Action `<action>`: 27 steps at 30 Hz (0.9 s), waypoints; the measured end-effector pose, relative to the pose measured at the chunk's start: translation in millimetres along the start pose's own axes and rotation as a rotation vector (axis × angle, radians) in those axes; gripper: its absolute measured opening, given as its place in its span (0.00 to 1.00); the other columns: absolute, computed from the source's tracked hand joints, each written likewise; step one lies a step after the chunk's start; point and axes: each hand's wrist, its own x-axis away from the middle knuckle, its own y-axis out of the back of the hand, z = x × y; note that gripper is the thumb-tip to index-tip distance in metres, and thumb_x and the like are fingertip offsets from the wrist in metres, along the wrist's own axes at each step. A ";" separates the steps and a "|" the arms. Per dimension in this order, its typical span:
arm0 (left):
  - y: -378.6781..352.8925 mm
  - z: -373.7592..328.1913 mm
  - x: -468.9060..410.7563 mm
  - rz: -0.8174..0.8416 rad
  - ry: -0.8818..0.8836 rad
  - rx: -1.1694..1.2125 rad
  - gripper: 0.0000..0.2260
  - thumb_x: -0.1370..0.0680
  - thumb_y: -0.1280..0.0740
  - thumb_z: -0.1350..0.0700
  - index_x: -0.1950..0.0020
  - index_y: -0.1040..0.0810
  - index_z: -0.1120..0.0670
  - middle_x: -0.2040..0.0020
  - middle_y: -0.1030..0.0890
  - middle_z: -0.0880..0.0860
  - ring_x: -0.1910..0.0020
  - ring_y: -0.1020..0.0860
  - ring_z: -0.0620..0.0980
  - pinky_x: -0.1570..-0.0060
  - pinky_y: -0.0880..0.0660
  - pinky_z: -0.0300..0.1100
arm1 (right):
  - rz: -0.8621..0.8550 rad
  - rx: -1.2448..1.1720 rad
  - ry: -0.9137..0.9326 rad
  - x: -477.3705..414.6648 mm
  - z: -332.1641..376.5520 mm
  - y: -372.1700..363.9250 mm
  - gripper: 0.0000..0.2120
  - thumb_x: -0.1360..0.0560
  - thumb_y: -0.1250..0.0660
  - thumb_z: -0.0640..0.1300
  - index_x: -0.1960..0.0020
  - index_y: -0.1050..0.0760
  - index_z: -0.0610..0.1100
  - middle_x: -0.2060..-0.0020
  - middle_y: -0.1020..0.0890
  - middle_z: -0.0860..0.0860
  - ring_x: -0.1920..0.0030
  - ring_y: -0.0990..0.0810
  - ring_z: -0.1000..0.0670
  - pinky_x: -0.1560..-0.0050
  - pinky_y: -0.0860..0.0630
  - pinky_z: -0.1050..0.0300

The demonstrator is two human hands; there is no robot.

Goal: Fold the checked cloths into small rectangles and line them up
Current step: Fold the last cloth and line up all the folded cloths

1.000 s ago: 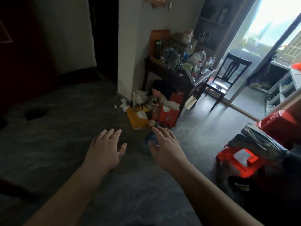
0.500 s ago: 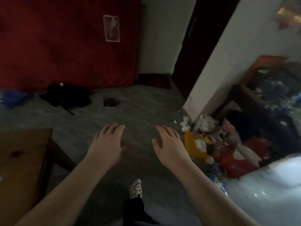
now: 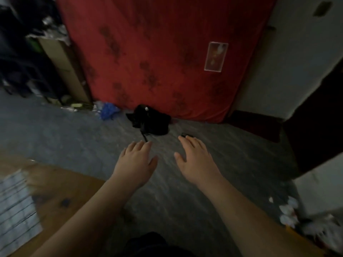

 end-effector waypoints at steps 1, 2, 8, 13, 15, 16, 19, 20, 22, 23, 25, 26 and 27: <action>0.0 1.1 -15.7 -0.010 0.008 -0.003 0.29 0.17 0.43 0.39 0.19 0.40 0.50 0.20 0.36 0.53 0.21 0.40 0.56 0.23 0.40 0.54 | 0.008 0.004 0.017 -17.9 -2.2 3.0 0.30 0.16 0.44 0.58 0.18 0.45 0.50 0.19 0.42 0.51 0.19 0.49 0.48 0.21 0.44 0.46; 0.2 2.6 -32.3 -0.019 0.018 -0.002 0.29 0.18 0.43 0.39 0.19 0.40 0.50 0.21 0.35 0.53 0.21 0.40 0.56 0.23 0.40 0.54 | 0.013 0.005 0.027 -36.7 -4.9 5.9 0.30 0.16 0.44 0.58 0.18 0.45 0.50 0.19 0.41 0.50 0.19 0.49 0.48 0.21 0.44 0.46; 8.9 22.7 -141.3 -0.057 0.072 0.039 0.29 0.17 0.43 0.39 0.19 0.40 0.49 0.21 0.35 0.51 0.20 0.41 0.56 0.23 0.40 0.55 | 0.020 0.035 0.067 -162.9 -19.3 10.0 0.30 0.17 0.44 0.58 0.18 0.44 0.50 0.20 0.40 0.49 0.19 0.47 0.46 0.22 0.42 0.43; 28.1 57.2 -241.6 -0.094 0.133 0.061 0.28 0.17 0.43 0.40 0.19 0.39 0.50 0.21 0.35 0.52 0.21 0.41 0.56 0.24 0.40 0.55 | 0.073 0.046 0.099 -280.0 -8.7 17.6 0.30 0.16 0.45 0.59 0.18 0.46 0.51 0.19 0.43 0.51 0.19 0.50 0.48 0.21 0.44 0.43; 36.9 71.3 -280.6 -0.110 0.155 0.052 0.29 0.18 0.43 0.40 0.20 0.39 0.50 0.21 0.35 0.52 0.21 0.40 0.55 0.24 0.40 0.54 | 0.061 0.058 0.127 -324.8 -2.3 17.7 0.30 0.16 0.45 0.59 0.18 0.45 0.50 0.19 0.42 0.50 0.19 0.49 0.47 0.21 0.44 0.44; 41.8 78.2 -298.5 -0.115 0.166 0.048 0.29 0.18 0.42 0.40 0.19 0.39 0.50 0.21 0.35 0.52 0.21 0.40 0.55 0.24 0.40 0.54 | 0.060 0.063 0.143 -345.6 0.9 17.1 0.30 0.16 0.45 0.59 0.18 0.45 0.50 0.19 0.41 0.49 0.19 0.48 0.46 0.21 0.43 0.44; 56.8 97.0 -338.7 -0.131 0.224 0.056 0.29 0.17 0.42 0.40 0.19 0.39 0.51 0.21 0.35 0.53 0.21 0.40 0.56 0.23 0.40 0.54 | 0.092 0.067 0.193 -400.8 13.1 14.8 0.30 0.16 0.44 0.58 0.18 0.44 0.50 0.19 0.41 0.50 0.19 0.48 0.46 0.21 0.43 0.45; 60.3 103.9 -348.5 -0.138 0.246 0.062 0.29 0.18 0.41 0.40 0.20 0.39 0.51 0.21 0.34 0.53 0.21 0.40 0.56 0.23 0.40 0.54 | 0.108 0.069 0.211 -417.6 18.4 13.5 0.30 0.16 0.44 0.58 0.18 0.44 0.50 0.19 0.41 0.50 0.19 0.48 0.46 0.21 0.43 0.46; 65.7 120.1 -366.1 -0.147 0.295 0.065 0.29 0.18 0.41 0.40 0.20 0.37 0.51 0.22 0.33 0.53 0.21 0.38 0.56 0.24 0.39 0.53 | 0.150 0.078 0.253 -452.9 30.7 8.2 0.30 0.16 0.44 0.58 0.18 0.45 0.51 0.19 0.41 0.50 0.19 0.48 0.47 0.21 0.45 0.48; 67.2 129.2 -373.6 -0.145 0.324 0.065 0.28 0.18 0.41 0.40 0.20 0.37 0.51 0.22 0.32 0.53 0.22 0.38 0.56 0.24 0.38 0.53 | 0.170 0.082 0.280 -470.6 37.6 4.2 0.29 0.16 0.44 0.58 0.18 0.45 0.51 0.19 0.42 0.50 0.19 0.48 0.47 0.21 0.45 0.48; 68.8 149.2 -388.7 -0.147 0.396 0.069 0.28 0.18 0.42 0.40 0.20 0.38 0.51 0.22 0.33 0.53 0.22 0.38 0.56 0.25 0.39 0.53 | 0.206 0.076 0.342 -506.8 53.7 -5.7 0.29 0.16 0.44 0.57 0.18 0.45 0.50 0.19 0.41 0.50 0.19 0.49 0.47 0.21 0.46 0.49; 69.5 159.7 -396.6 -0.157 0.438 0.070 0.28 0.17 0.42 0.40 0.20 0.38 0.50 0.21 0.34 0.52 0.21 0.39 0.56 0.24 0.39 0.53 | 0.225 0.075 0.379 -525.3 62.9 -11.4 0.30 0.16 0.44 0.57 0.18 0.44 0.50 0.19 0.41 0.50 0.19 0.48 0.47 0.21 0.46 0.49; 71.0 170.3 -404.2 -0.167 0.483 0.071 0.29 0.17 0.42 0.39 0.20 0.38 0.50 0.21 0.34 0.52 0.21 0.39 0.56 0.24 0.40 0.53 | 0.243 0.079 0.421 -544.3 72.8 -17.1 0.30 0.16 0.43 0.57 0.18 0.44 0.50 0.19 0.41 0.49 0.19 0.48 0.46 0.21 0.46 0.49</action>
